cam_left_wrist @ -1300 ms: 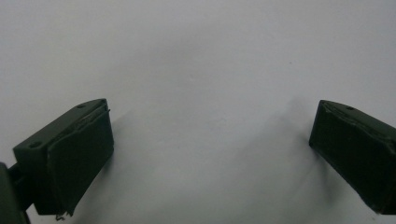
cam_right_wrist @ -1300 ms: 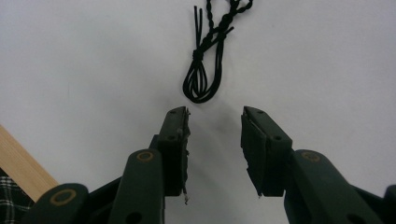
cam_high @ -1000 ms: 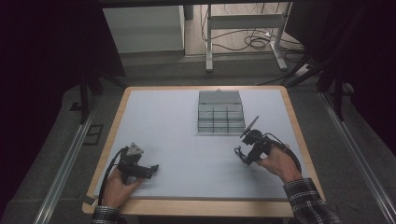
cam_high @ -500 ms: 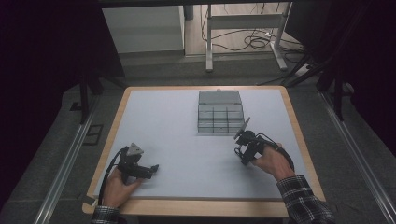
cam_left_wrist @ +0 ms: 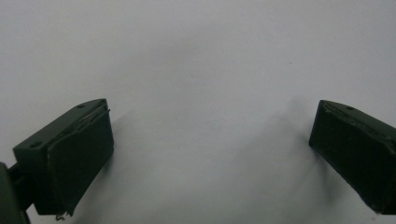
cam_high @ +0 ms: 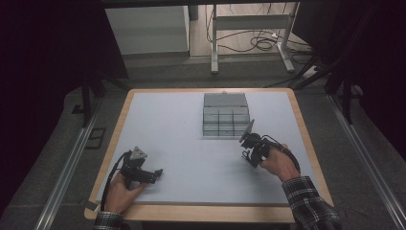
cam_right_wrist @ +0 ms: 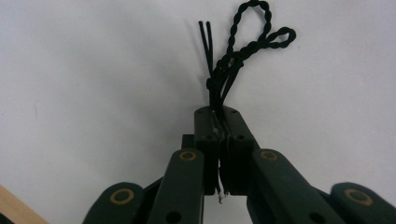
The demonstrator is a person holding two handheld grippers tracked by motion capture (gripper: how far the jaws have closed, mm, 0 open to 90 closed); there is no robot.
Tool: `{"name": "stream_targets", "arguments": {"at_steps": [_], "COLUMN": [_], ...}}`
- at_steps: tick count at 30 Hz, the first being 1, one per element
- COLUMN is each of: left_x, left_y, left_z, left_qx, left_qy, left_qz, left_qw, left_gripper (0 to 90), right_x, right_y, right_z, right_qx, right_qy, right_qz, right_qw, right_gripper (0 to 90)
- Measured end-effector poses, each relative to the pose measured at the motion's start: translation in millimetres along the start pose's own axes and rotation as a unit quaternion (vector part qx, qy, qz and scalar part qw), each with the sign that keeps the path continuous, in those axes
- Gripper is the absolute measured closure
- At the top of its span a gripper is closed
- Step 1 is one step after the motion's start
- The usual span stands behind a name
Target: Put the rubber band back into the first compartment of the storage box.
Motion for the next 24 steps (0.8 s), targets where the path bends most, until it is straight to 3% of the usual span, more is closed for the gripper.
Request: {"name": "stream_targets", "arguments": {"at_steps": [24], "left_x": [0.0], "left_y": [0.0], "left_z": [0.0], "left_qx": [0.000], "left_qy": [0.000], "left_qz": [0.000], "left_qw": [1.0000], "left_gripper": [0.0], "right_x": [39.3], "right_y": [6.0], "right_z": [1.3], "right_qx": [0.003], "right_qy": [-0.004], "right_qz": [-0.010], "right_qw": [0.9999], "right_gripper": [86.0]}}
Point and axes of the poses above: each handheld gripper's, and its own axes: x roughly backward along the jaws, y roughly out of its top, z roughly to its left, the point moved 10 cm from there along -x, roughly forward along the jaws, and after that the axes turned 5 degrees about x, right-handed, at the moved point
